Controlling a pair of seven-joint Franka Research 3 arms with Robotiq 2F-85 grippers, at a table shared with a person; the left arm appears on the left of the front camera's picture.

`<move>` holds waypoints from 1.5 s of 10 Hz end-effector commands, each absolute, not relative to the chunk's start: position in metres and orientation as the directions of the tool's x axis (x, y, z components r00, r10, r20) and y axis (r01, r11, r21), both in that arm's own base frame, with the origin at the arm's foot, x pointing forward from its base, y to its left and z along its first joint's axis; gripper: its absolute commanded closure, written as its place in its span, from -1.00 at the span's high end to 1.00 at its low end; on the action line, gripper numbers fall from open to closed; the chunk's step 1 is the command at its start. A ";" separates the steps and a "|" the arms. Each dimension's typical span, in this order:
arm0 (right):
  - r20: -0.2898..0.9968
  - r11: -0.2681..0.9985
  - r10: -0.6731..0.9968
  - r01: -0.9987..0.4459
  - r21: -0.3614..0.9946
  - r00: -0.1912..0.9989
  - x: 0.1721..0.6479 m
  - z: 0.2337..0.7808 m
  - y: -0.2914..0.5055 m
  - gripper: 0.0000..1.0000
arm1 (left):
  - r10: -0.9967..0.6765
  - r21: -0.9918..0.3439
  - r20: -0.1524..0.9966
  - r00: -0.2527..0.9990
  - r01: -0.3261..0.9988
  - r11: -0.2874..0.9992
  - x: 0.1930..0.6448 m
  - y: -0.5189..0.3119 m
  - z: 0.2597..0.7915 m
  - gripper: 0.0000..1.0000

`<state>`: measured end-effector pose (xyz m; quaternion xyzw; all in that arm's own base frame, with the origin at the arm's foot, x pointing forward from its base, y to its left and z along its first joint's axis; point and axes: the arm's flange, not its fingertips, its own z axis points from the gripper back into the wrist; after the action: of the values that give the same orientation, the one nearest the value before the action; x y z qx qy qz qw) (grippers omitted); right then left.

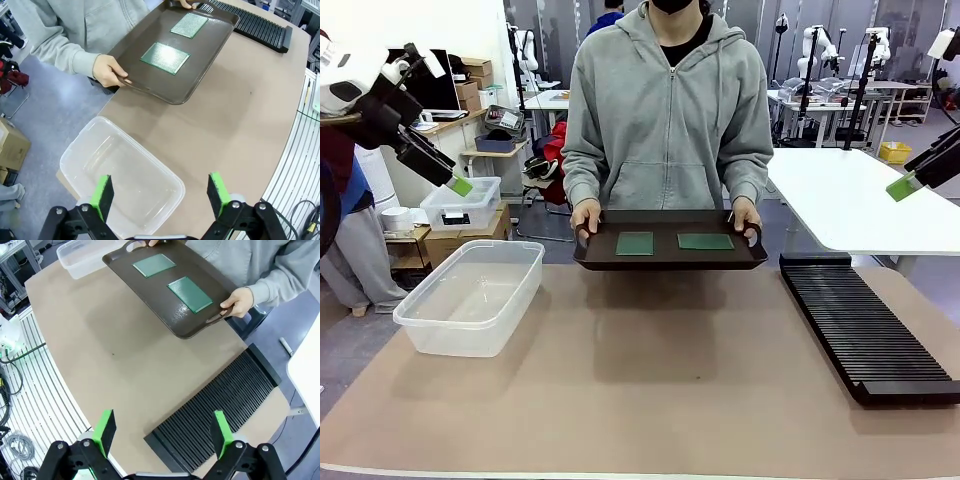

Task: Sort PCBs into racks and boxes based on the side picked up.
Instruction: Pick up the Blank PCB handed by the Human.

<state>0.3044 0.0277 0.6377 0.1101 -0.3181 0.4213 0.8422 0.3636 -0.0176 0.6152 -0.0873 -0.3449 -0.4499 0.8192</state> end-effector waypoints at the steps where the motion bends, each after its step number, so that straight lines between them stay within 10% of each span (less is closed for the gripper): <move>1: 0.624 0.619 0.642 -0.781 -0.081 0.445 0.306 0.637 0.029 1.00 | -0.677 0.176 0.644 0.357 0.792 0.584 0.364 -0.019 0.610 1.00; 15: 0.706 0.663 0.584 -0.737 -0.129 0.402 0.249 0.686 -0.053 1.00 | -0.666 0.108 0.699 0.262 0.881 0.460 0.341 0.008 0.642 1.00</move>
<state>0.2481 -0.0466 0.6916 0.1093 -0.3778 0.3971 0.8292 0.3417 0.0025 0.6448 -0.1516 -0.3408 -0.4888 0.7887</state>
